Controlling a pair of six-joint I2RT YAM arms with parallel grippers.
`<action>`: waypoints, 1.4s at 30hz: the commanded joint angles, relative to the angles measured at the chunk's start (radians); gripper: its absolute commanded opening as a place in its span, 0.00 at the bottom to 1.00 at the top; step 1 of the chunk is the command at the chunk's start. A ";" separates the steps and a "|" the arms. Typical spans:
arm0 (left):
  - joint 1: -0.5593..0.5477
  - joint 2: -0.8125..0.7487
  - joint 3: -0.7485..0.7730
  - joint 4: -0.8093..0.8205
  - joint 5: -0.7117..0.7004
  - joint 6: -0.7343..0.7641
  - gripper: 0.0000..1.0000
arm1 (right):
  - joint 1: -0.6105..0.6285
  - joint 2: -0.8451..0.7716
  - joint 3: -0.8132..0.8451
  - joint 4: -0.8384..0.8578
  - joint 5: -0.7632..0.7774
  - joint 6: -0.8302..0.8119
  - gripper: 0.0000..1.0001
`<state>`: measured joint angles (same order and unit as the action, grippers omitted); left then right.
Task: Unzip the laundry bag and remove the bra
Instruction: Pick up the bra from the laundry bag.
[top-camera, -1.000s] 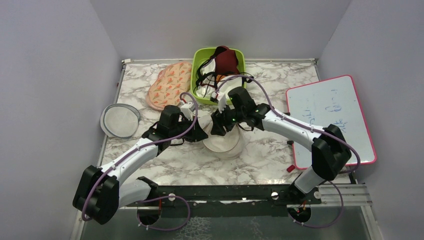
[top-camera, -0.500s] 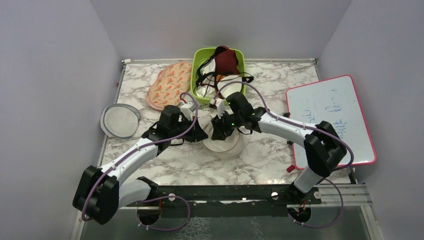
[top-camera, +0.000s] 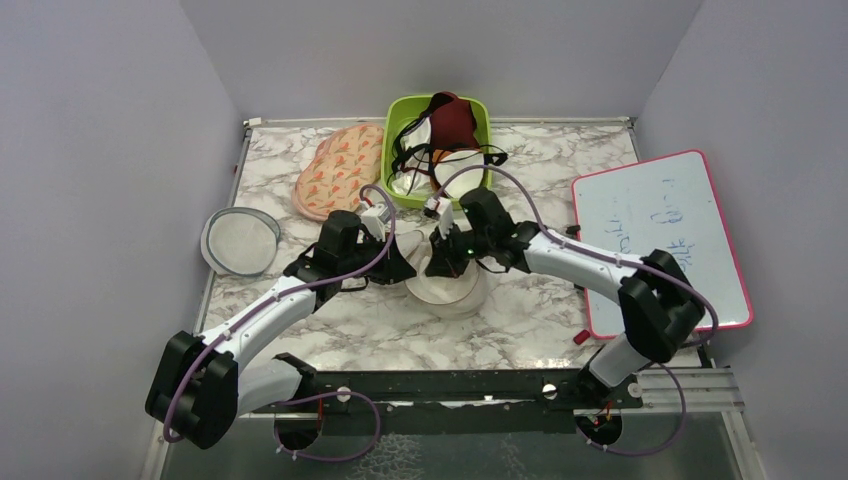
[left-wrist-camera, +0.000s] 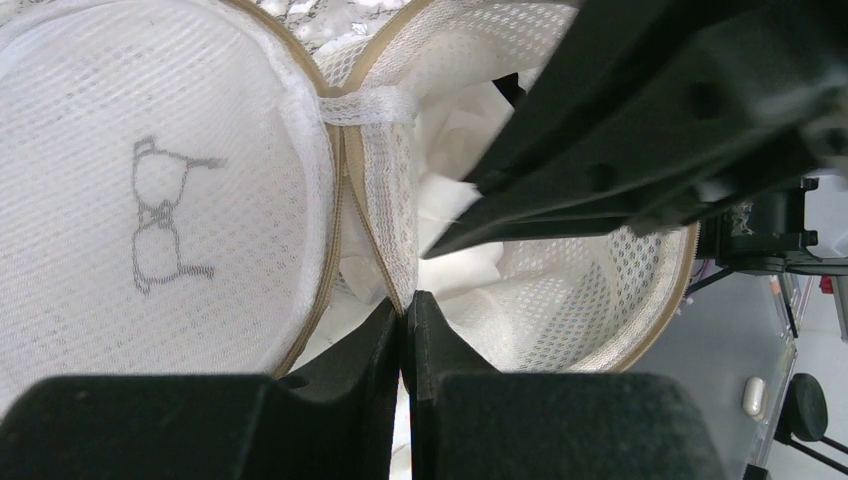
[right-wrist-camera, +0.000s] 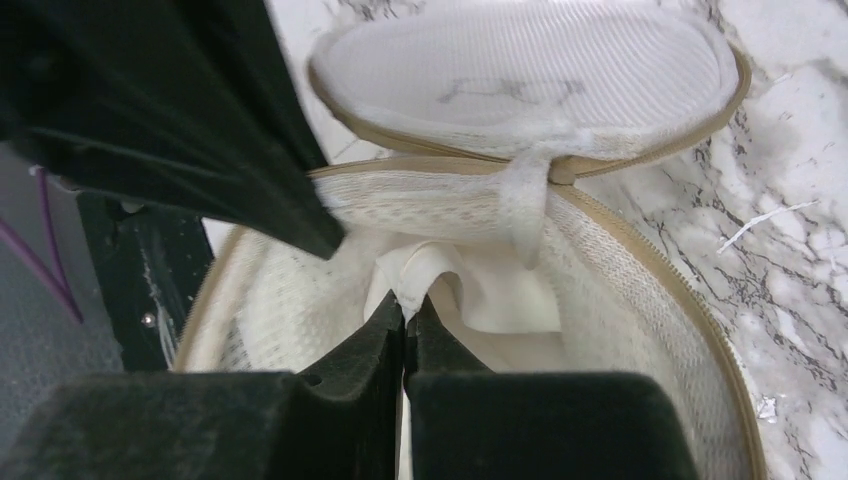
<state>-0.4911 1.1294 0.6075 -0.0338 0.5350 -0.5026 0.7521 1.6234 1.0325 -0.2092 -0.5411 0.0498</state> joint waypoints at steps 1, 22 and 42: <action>-0.002 -0.025 0.021 -0.009 0.012 0.003 0.00 | 0.006 -0.123 -0.024 0.078 -0.056 0.037 0.00; -0.004 -0.051 0.019 -0.043 0.031 0.005 0.00 | 0.006 -0.290 -0.131 0.477 -0.201 0.379 0.00; -0.004 -0.093 0.013 -0.065 -0.045 0.037 0.00 | 0.005 -0.570 -0.003 0.400 0.032 0.334 0.00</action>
<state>-0.4931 1.0763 0.6079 -0.0914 0.5289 -0.4969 0.7521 1.1385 0.9981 0.2035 -0.6518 0.4282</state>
